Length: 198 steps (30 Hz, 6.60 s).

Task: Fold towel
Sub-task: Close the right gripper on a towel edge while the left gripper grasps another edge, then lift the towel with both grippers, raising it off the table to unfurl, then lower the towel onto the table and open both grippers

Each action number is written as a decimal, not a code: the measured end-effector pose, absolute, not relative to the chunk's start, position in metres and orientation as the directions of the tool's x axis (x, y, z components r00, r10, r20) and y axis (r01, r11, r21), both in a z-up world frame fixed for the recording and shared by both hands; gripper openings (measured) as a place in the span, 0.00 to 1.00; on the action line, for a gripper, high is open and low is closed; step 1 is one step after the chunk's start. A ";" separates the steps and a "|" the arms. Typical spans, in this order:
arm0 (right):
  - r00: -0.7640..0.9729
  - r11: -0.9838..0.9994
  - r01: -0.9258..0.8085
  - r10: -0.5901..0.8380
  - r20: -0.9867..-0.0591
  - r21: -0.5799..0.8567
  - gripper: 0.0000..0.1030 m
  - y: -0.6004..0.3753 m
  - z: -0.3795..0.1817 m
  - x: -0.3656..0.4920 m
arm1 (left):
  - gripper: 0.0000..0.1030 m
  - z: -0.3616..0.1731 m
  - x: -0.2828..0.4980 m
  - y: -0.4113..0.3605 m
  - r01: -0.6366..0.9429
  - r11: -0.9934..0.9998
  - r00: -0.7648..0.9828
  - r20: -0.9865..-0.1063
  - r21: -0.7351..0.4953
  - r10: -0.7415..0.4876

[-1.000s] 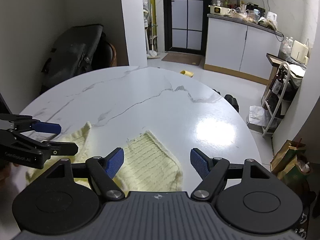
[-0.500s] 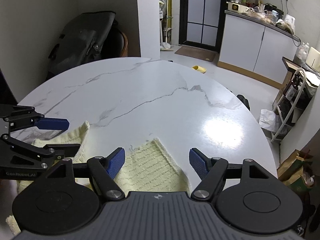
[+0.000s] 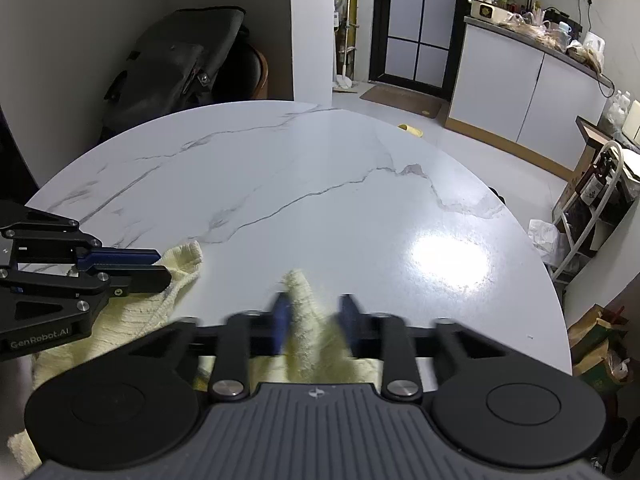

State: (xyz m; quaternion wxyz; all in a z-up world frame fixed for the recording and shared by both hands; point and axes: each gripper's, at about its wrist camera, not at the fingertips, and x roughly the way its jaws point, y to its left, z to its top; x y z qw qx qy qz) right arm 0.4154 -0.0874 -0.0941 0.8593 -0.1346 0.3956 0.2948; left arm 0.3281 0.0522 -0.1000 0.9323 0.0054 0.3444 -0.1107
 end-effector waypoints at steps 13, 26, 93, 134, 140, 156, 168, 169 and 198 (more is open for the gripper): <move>0.610 0.835 -0.550 0.378 -0.696 -0.028 0.05 -0.110 -0.059 0.395 | 0.09 -0.084 0.309 0.080 0.155 0.982 0.780 -0.598 -0.104 -0.186; 0.712 0.877 -0.478 0.353 -0.607 -0.052 0.05 -0.150 -0.013 0.361 | 0.09 -0.063 0.288 0.121 0.075 0.986 0.831 -0.536 -0.152 -0.146; 0.835 0.889 -0.455 0.409 -0.367 -0.044 0.05 -0.201 0.094 0.320 | 0.09 0.059 0.237 0.193 -0.104 0.977 0.954 -0.296 -0.185 0.045; 0.763 0.891 -0.441 0.434 -0.479 0.105 0.05 -0.211 -0.018 0.384 | 0.09 -0.024 0.296 0.196 -0.112 0.987 0.857 -0.515 -0.112 0.039; 0.747 0.892 -0.433 0.435 -0.503 0.129 0.05 -0.218 -0.036 0.365 | 0.09 -0.044 0.284 0.200 -0.129 0.984 0.828 -0.560 -0.124 0.037; 0.687 0.889 -0.429 0.436 -0.582 0.160 0.07 -0.226 -0.076 0.339 | 0.38 -0.087 0.259 0.194 -0.224 0.968 0.757 -0.645 -0.110 0.102; 0.714 0.926 -0.361 0.353 -0.605 0.115 0.39 -0.231 -0.069 0.332 | 0.67 -0.087 0.244 0.204 -0.277 0.957 0.748 -0.644 -0.086 0.159; 0.715 0.927 -0.357 0.349 -0.606 0.113 0.39 -0.231 -0.068 0.331 | 0.67 -0.087 0.243 0.207 -0.284 0.955 0.748 -0.644 -0.090 0.161; 0.661 0.857 -0.510 0.445 -0.605 0.074 0.39 -0.144 -0.031 0.376 | 0.73 -0.069 0.263 0.169 -0.198 0.977 0.791 -0.602 -0.083 0.109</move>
